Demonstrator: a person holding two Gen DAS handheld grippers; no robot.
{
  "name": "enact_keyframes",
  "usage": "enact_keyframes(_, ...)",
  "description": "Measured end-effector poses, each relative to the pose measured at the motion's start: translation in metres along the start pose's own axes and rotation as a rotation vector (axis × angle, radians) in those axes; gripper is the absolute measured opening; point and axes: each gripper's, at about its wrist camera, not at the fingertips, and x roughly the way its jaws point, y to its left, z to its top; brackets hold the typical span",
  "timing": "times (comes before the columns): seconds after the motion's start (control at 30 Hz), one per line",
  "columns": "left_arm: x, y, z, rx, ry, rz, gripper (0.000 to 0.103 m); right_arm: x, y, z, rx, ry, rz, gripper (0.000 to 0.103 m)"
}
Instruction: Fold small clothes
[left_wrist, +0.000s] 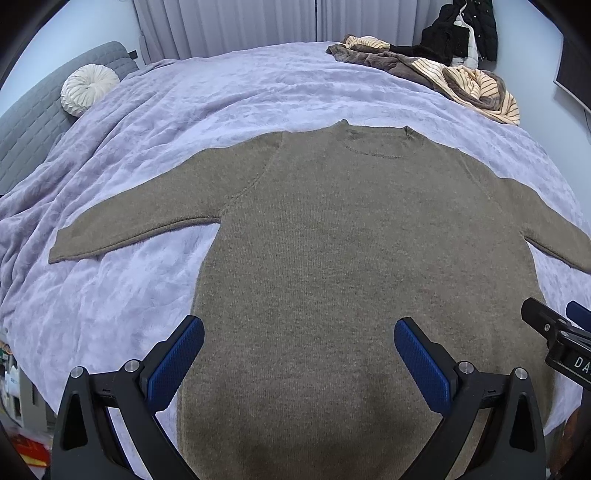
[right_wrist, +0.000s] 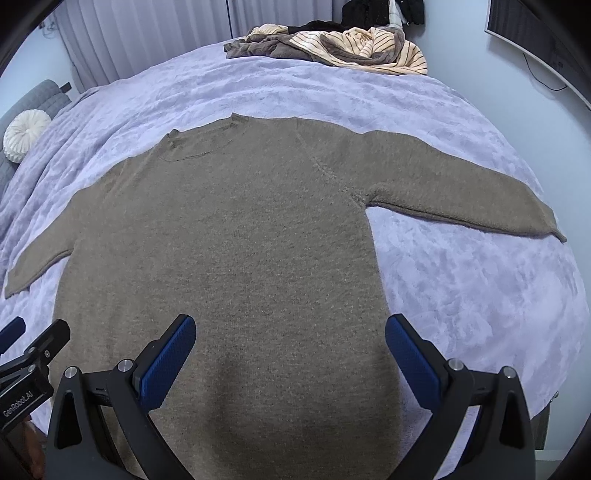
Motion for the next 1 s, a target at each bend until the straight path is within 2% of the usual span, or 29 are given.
enact_keyframes(0.23,0.006,0.006,0.003,-0.02,0.006,0.0,0.103,0.005,0.004,0.003,-0.037,0.001,0.031,0.102)
enact_keyframes(0.53,0.013,0.016,0.009,-0.047,0.014,-0.008,0.103,0.017,-0.003,0.005,-0.002,0.05,0.011,0.102)
enact_keyframes(1.0,0.025,0.026,0.013,-0.07,0.032,-0.022,0.103,0.023,0.004,0.01,-0.026,0.061,-0.012,0.102)
